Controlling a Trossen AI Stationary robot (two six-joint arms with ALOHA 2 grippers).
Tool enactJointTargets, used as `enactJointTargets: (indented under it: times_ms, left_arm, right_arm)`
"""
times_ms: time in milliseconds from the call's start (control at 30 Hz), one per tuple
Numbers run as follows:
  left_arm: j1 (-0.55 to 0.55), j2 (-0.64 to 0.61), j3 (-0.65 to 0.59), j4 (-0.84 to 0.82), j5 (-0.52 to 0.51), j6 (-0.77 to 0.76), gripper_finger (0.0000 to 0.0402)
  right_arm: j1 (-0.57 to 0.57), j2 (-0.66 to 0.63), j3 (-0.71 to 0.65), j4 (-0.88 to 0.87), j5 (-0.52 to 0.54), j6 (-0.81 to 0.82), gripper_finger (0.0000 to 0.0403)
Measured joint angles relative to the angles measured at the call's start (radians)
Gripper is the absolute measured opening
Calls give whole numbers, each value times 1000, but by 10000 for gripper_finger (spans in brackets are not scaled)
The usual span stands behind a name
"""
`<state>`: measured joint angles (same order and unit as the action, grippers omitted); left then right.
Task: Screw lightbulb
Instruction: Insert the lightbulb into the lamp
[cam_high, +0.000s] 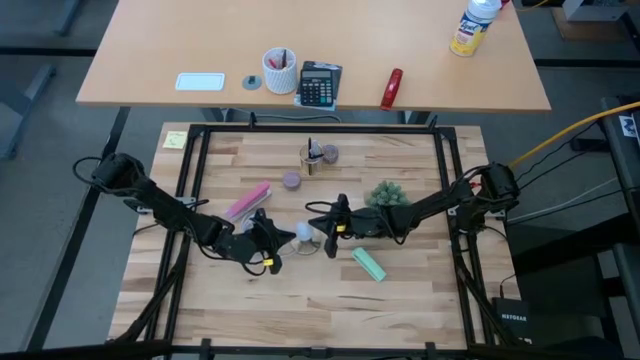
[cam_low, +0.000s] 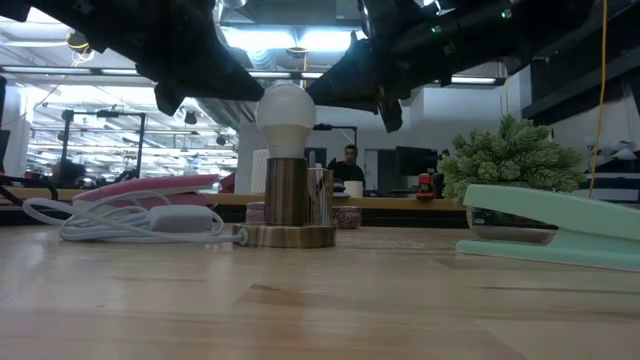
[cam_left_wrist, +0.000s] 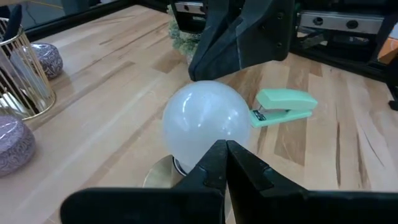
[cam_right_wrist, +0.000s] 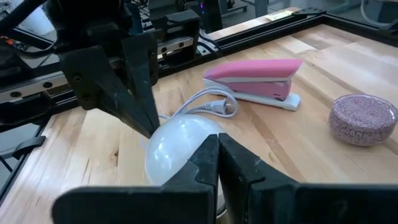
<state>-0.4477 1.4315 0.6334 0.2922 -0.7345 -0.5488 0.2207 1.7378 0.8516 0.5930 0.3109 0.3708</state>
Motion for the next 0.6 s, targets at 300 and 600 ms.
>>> enactJointTargets:
  times_ms: [300,600]
  left_arm:
    - [13,-1,0,-31,-45,-1,1]
    - [30,1,-1,-29,-159,-1,1]
  right_arm:
    - [1,-3,-1,-15,-8,62,14]
    - [27,2,0,-26,-69,78,14]
